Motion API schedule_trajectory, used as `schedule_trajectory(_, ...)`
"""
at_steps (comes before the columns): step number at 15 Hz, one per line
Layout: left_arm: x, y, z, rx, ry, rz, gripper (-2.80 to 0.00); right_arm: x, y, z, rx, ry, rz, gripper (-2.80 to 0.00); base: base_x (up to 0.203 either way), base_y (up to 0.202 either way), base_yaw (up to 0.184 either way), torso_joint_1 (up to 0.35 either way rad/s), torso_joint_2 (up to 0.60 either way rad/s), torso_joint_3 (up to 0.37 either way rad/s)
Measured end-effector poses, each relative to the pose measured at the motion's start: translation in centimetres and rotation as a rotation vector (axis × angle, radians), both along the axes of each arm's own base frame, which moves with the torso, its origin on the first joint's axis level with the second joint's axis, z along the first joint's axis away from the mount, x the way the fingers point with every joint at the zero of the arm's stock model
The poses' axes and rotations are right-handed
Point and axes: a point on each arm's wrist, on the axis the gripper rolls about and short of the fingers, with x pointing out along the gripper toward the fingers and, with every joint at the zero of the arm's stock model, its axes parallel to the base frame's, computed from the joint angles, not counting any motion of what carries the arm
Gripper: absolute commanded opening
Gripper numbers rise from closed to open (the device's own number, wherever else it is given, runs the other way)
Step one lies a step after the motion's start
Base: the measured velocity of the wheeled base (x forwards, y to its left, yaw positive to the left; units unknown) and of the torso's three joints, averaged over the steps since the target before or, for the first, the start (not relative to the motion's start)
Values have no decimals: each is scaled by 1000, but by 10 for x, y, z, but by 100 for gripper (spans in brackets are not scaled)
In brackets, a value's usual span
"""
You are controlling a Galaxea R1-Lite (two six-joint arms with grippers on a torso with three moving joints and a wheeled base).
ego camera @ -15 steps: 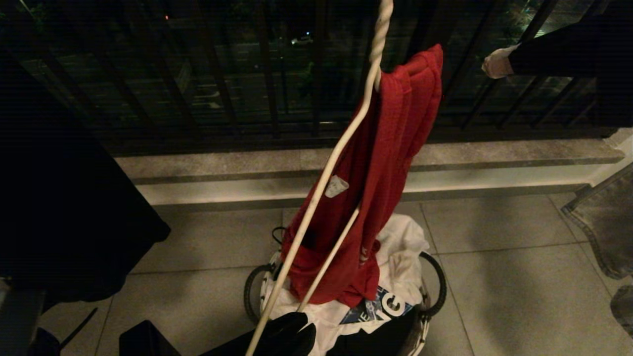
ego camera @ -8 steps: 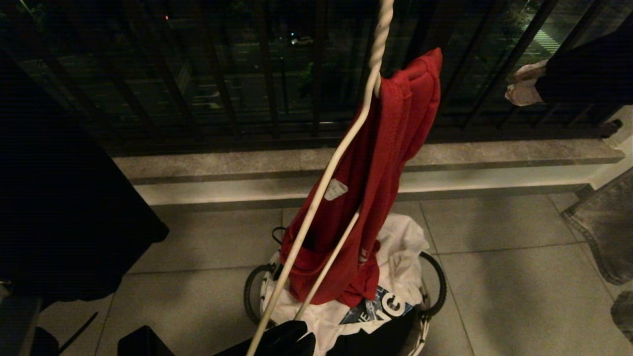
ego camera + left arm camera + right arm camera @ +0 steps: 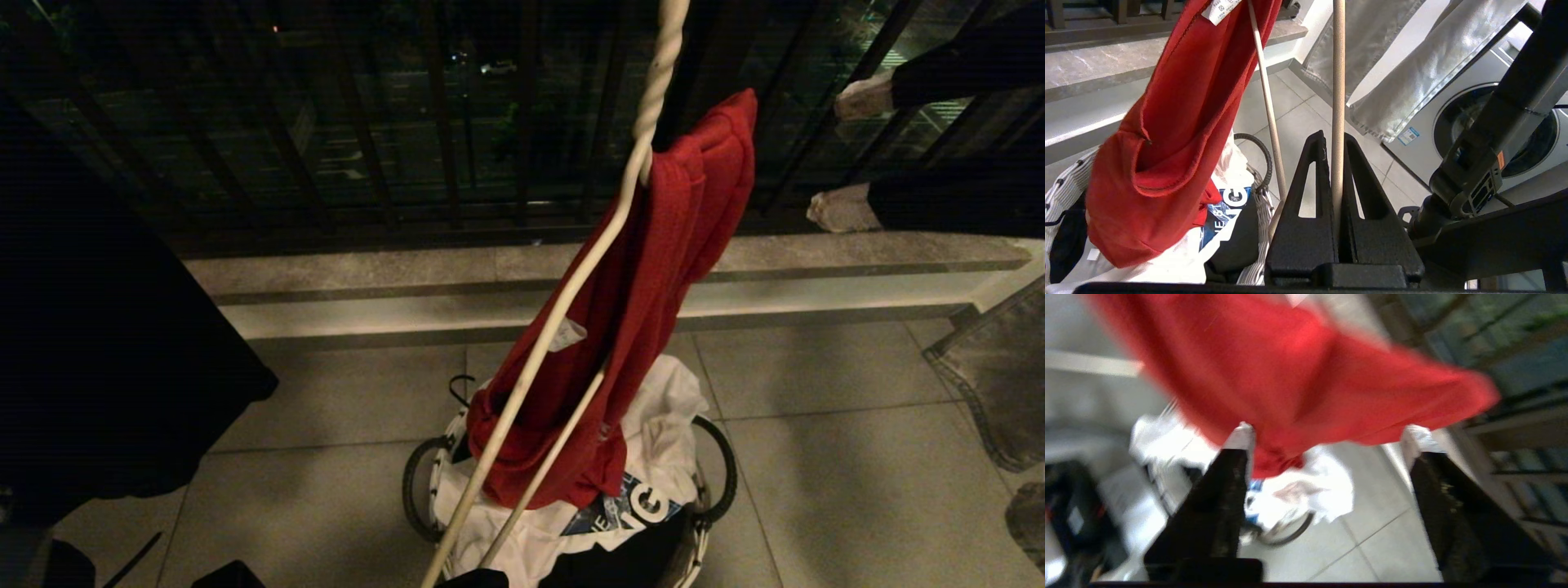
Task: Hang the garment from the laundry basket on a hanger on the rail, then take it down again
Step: Hang the clothes on the clothes rack
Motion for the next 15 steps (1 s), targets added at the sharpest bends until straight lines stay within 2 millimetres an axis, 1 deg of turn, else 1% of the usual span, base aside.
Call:
schedule_trajectory(4, -1, 4, 0, -6, -6, -24, -280, 1, 3, -5, -58, 11, 78, 0, 0, 0, 0, 0, 0, 0)
schedule_trajectory(7, -2, 7, -1, -7, -11, -44, -280, 0, 2, -2, -63, -15, 105, 0, 0, 0, 0, 0, 0, 0)
schedule_trajectory(15, -8, 9, -5, 5, -10, -80, -280, 1, 3, 0, -88, -47, 129, 0, 0, 0, 0, 0, 0, 0)
